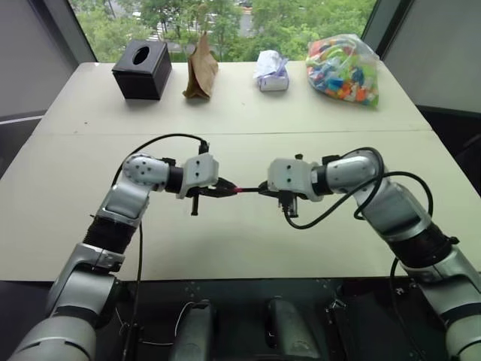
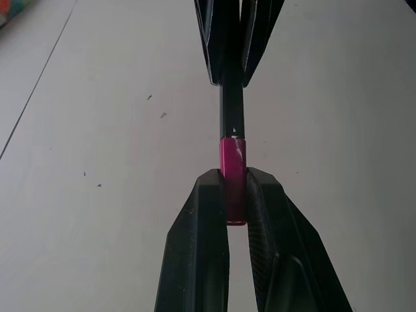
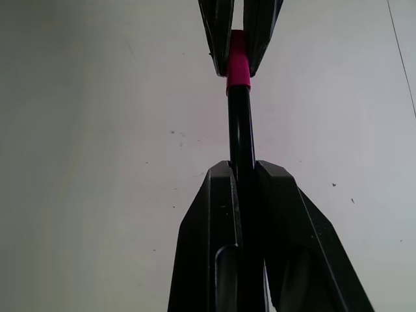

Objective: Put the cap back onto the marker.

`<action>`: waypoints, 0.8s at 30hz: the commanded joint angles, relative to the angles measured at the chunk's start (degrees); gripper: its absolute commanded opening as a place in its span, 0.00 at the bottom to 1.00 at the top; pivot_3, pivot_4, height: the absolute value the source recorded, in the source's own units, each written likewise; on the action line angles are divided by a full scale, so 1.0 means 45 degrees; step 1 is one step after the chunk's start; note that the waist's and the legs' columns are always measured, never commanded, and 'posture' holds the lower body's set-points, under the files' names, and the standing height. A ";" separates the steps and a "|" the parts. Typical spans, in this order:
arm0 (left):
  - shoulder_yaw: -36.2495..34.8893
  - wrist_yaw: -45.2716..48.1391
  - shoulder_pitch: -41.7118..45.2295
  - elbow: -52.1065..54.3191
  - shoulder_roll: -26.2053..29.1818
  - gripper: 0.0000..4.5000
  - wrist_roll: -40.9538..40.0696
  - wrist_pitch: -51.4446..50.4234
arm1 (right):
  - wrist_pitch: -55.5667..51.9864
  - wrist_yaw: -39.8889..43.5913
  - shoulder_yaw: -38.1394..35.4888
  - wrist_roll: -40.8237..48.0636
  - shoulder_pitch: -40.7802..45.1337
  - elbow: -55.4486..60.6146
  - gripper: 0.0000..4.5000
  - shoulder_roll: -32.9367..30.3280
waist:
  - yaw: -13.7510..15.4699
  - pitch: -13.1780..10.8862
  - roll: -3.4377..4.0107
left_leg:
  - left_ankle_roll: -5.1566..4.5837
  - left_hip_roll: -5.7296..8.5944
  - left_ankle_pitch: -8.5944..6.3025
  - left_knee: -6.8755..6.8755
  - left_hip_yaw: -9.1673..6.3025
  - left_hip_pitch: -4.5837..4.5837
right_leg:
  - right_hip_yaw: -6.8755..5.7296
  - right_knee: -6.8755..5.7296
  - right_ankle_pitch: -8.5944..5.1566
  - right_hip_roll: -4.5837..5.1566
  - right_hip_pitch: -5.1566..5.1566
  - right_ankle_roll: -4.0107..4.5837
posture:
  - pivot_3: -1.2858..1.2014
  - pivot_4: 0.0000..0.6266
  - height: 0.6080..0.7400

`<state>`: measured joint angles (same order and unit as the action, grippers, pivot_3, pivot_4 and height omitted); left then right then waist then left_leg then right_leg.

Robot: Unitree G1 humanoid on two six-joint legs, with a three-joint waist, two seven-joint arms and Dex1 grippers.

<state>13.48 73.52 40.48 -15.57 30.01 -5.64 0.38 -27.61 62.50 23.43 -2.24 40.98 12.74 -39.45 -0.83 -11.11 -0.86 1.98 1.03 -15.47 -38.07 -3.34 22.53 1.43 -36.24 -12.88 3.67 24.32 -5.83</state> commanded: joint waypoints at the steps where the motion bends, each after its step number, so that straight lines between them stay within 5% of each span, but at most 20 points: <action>1: -0.0331 -0.0120 0.0555 0.0528 -0.0356 0.00 -0.0571 0.0356 | 0.0640 0.0075 0.0364 0.0003 -0.0001 0.0353 0.01 0.0488 | 0.0001 0.0000 0.0000 | 0.0000 0.0000 0.0000 0.0000 0.0000 0.0000 | 0.0000 0.0000 0.0000 0.0000 0.0000 0.0000 | 0.52 0.24 1.00; 24: -0.0284 0.0645 0.0797 0.0586 -0.0902 0.00 -0.0742 0.0712 | 0.1061 0.0640 0.0246 0.0021 -0.0008 0.0468 0.01 0.1138 | -0.0003 0.0000 0.0000 | 0.0000 0.0000 0.0000 0.0000 0.0000 0.0000 | -0.0001 -0.0001 0.0000 0.0000 0.0000 0.0000 | 0.52 0.24 1.00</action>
<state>12.02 76.33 40.76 -16.69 29.36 -5.66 0.87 -25.36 64.77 22.35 -4.05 40.43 11.92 -37.53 -0.84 -11.11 -0.86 1.98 1.03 -15.47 -38.07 -3.34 22.53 1.42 -36.24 -12.88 3.67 24.32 -5.83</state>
